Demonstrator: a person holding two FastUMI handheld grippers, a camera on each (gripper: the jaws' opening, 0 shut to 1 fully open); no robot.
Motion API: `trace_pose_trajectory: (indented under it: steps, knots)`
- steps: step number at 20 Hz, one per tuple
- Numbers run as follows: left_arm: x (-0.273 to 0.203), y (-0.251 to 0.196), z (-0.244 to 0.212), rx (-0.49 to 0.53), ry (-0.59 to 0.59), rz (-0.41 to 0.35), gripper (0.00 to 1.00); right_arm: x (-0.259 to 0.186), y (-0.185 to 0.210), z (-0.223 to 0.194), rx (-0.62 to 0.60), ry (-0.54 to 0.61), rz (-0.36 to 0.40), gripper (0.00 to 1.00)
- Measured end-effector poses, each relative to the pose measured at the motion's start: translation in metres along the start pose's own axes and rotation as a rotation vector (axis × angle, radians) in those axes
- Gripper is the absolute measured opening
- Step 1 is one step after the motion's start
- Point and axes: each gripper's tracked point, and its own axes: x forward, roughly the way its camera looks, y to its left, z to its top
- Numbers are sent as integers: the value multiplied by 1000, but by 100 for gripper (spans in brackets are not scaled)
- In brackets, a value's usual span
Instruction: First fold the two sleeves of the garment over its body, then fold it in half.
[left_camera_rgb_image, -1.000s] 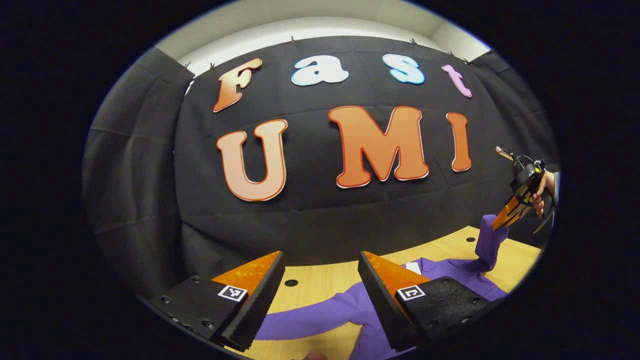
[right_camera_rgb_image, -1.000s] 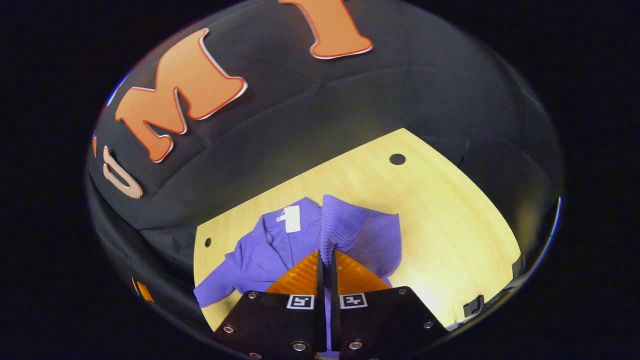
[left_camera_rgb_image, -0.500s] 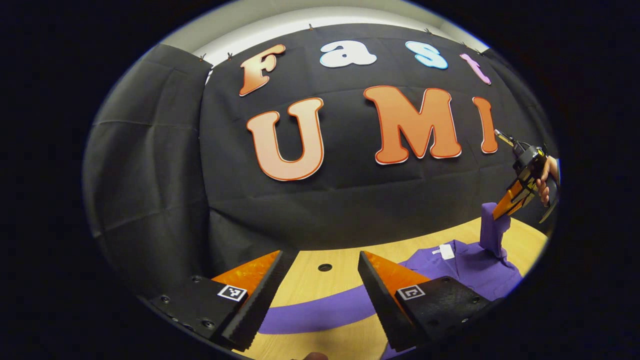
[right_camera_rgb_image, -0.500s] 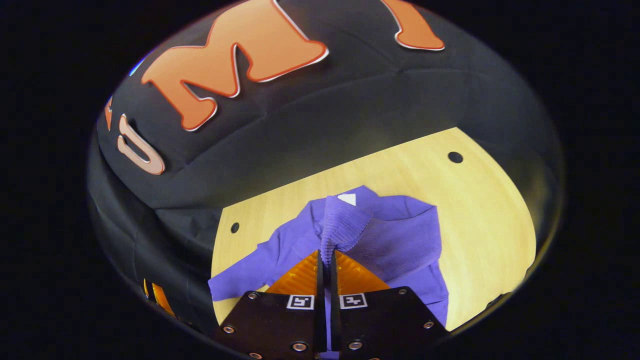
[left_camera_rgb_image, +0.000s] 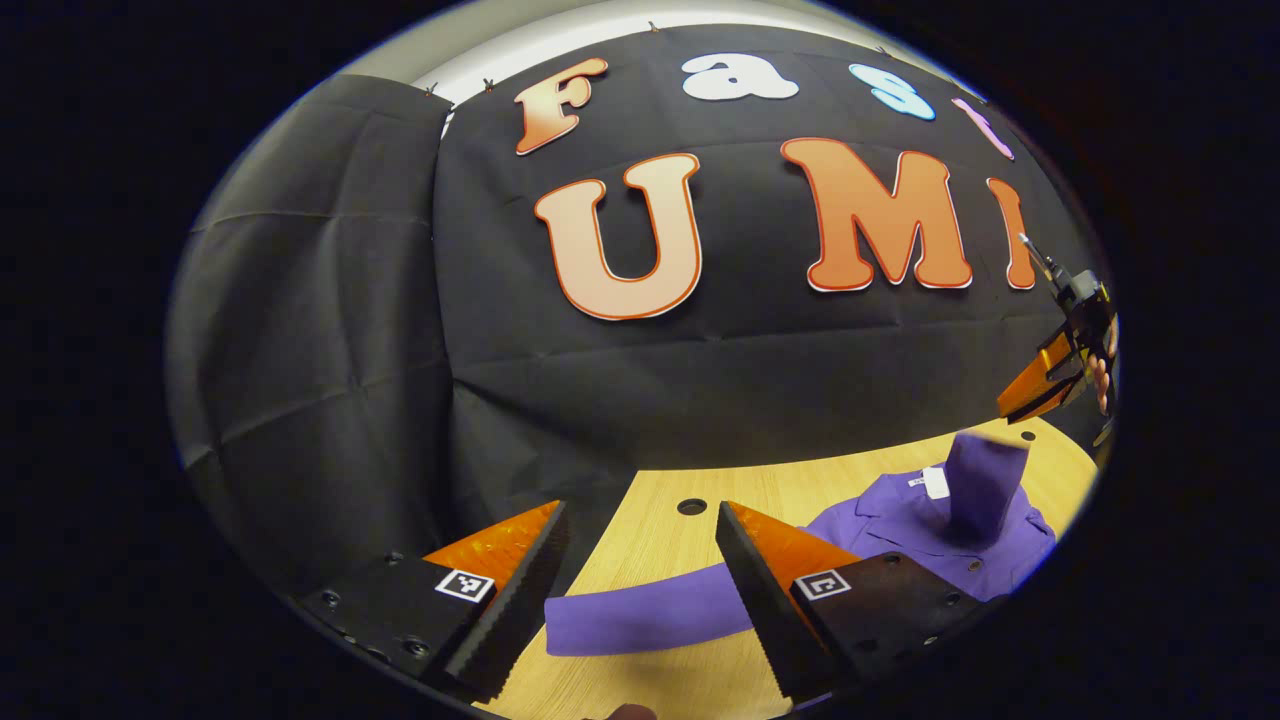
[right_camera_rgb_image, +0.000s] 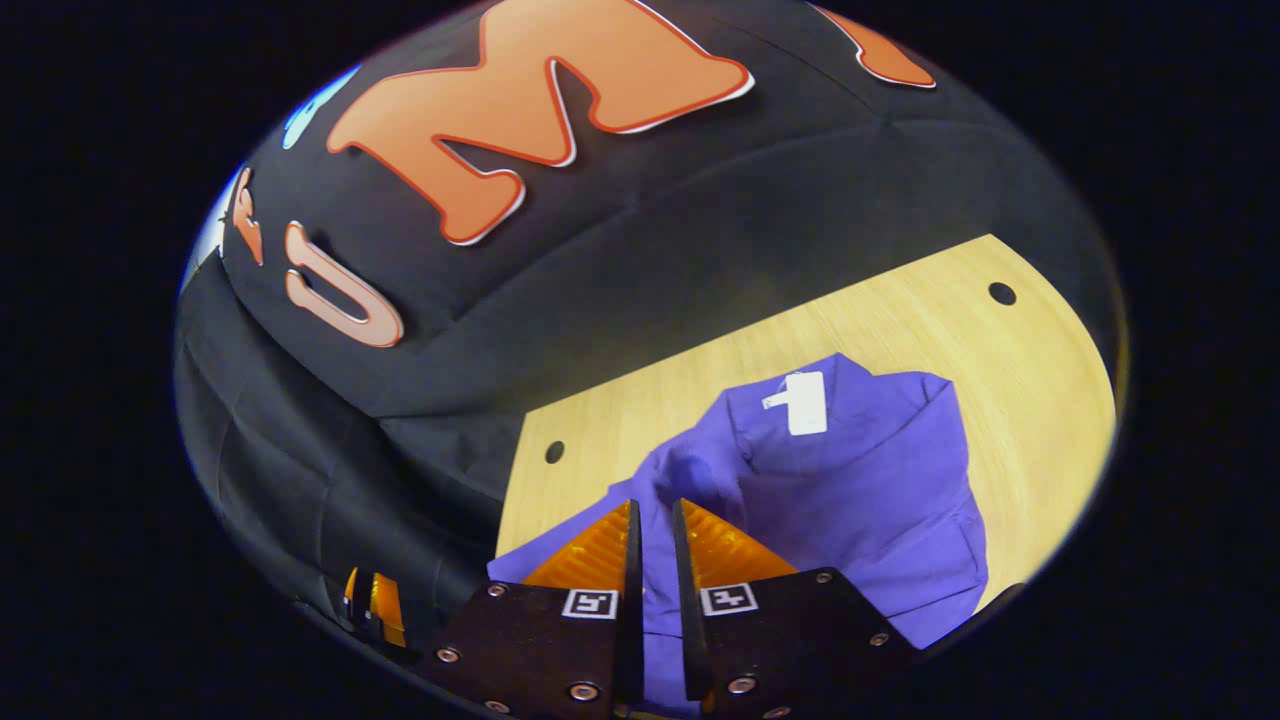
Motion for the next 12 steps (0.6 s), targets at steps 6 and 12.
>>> trace_pose_trajectory:
  steps: [6,12]
  knots:
    - [13,8,-23,-41,100,5,93,-33,-7,22,-86,-127,-18,52]
    - [38,23,-85,-177,391,-28,94,-102,-34,59,-226,-337,-111,89]
